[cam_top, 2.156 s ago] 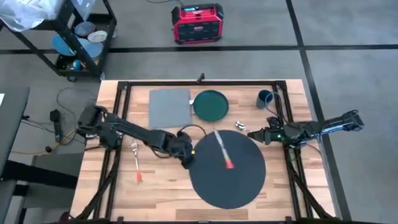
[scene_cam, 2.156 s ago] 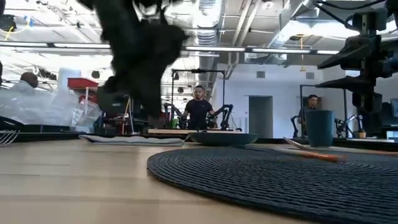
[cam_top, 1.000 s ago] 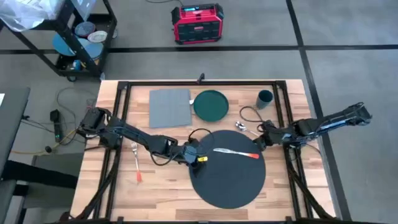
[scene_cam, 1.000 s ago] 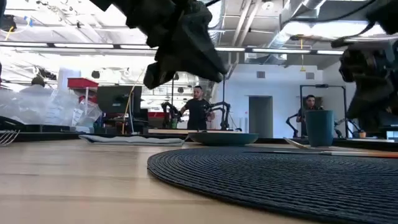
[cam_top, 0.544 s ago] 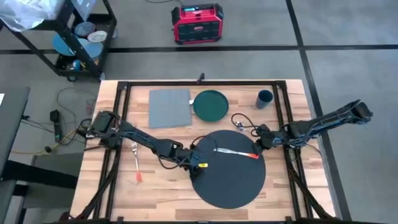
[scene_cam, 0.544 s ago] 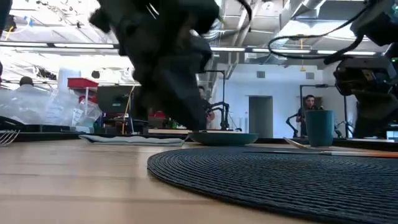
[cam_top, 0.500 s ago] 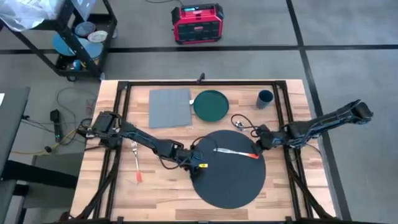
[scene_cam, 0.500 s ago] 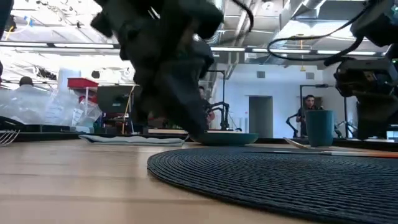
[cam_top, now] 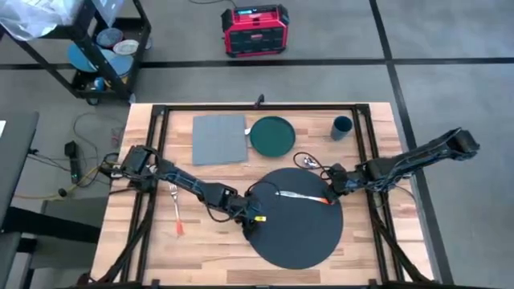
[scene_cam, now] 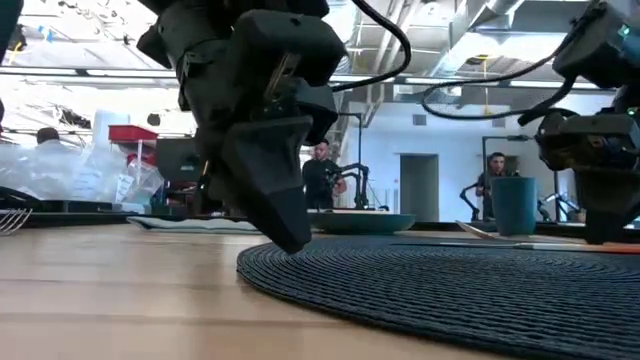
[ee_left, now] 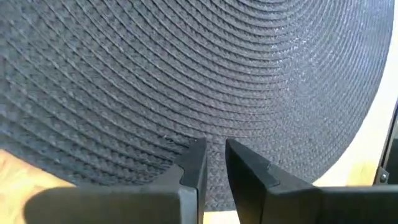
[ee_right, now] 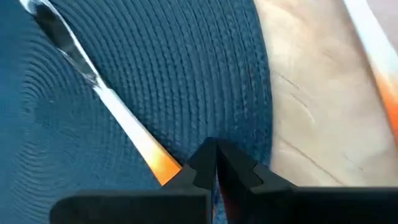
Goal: Set table place
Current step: Adjust the blue placemat on the table, then put the orange spoon on the blue placemat to the right of the orange table knife
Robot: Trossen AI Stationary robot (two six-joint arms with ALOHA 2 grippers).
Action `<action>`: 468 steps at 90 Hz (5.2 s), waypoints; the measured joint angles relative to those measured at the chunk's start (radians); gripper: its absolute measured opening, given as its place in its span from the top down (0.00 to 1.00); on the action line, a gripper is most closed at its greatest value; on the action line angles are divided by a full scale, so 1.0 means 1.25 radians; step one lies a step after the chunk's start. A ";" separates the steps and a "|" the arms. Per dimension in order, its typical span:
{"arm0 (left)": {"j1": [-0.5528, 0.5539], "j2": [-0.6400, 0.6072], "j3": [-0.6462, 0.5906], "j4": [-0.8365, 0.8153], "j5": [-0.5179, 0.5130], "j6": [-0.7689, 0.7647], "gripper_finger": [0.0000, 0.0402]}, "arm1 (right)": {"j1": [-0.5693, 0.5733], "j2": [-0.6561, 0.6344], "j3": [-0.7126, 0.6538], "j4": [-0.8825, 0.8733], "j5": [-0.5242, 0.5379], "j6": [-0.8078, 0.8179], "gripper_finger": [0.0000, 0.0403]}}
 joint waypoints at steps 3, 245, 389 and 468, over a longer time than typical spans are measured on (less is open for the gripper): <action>0.004 0.000 0.000 -0.006 -0.001 0.009 0.90 | 0.006 0.004 0.000 0.001 0.000 0.008 1.00; 0.103 0.072 0.110 -0.316 -0.003 0.372 0.90 | 0.255 0.017 0.004 0.075 0.059 0.285 1.00; 0.125 0.026 0.079 -0.360 -0.133 0.311 1.00 | 0.076 0.200 0.030 0.279 -0.052 0.049 1.00; 0.130 -0.161 0.148 -0.389 -0.177 0.343 0.82 | -0.241 -0.141 0.090 -0.218 -0.014 -0.252 0.52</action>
